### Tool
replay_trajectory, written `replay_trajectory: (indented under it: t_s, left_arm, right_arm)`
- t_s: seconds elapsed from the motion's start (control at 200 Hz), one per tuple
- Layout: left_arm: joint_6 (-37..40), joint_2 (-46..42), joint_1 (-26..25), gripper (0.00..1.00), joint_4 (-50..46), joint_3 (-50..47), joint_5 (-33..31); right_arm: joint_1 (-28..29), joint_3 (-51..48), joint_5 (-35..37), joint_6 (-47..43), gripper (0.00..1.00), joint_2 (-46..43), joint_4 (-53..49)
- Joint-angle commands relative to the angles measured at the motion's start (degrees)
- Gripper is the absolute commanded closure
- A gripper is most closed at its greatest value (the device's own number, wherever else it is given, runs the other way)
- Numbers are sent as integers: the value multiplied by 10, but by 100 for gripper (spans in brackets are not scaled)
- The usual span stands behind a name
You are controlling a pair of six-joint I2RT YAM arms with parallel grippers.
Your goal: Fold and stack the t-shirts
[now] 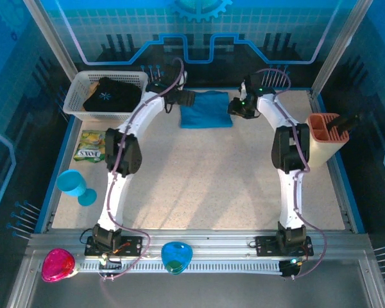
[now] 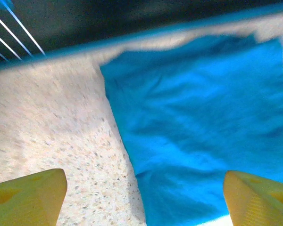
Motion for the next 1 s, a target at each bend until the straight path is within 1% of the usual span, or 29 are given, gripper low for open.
replay_trajectory:
  t_s: [0.0,0.115,0.135,0.23,0.315,0.37,0.47,0.571,0.656,0.681,0.736,0.766,0.801,0.836,0.881,0.946,0.991]
  left_arm:
    - [17,-117,-15,12,45,-87,-21]
    - [14,-235,-22,11,114,-235,-19]
    - [11,-254,-21,9,125,-255,-18]
    - [17,-347,-20,5,165,-357,-24]
    - [23,-428,-18,1,208,-449,-38]
    - [22,-476,-13,1,236,-508,-46]
    - [17,-562,0,1,297,-626,-65]
    - [30,-647,7,1,402,-773,-99]
    - [61,-717,9,1,519,-906,-106]
    - [76,-734,9,1,555,-945,-103]
    - [100,-765,9,1,640,-1026,-115]
    - [99,-775,10,1,678,-1059,-141]
    - [97,-784,12,1,702,-1089,-174]
    - [96,-790,16,1,705,-1108,-201]
    - [99,-791,23,1,702,-1126,-220]
    - [103,-780,35,1,725,-1153,-230]
    - [99,-764,46,1,762,-1172,-225]
  right_arm:
    - [-12,-68,-6,-30,56,-109,16]
    - [-15,-169,-30,-54,51,-200,54]
    - [-17,-188,-34,-60,49,-217,62]
    - [-23,-284,-37,-80,43,-303,101]
    - [-34,-368,-35,-93,41,-381,136]
    - [-44,-419,-34,-105,39,-429,158]
    - [-67,-519,-17,-131,39,-509,212]
    - [-90,-624,9,-140,39,-586,283]
    - [-104,-738,26,-154,38,-649,388]
    - [-104,-773,37,-157,31,-664,426]
    - [-106,-848,66,-156,17,-694,515]
    - [-107,-881,78,-158,11,-707,554]
    - [-106,-913,86,-161,7,-718,597]
    - [-107,-936,87,-173,6,-725,626]
    - [-107,-954,82,-190,6,-728,650]
    - [-107,-969,83,-198,6,-722,677]
    - [-107,-973,81,-201,6,-711,696]
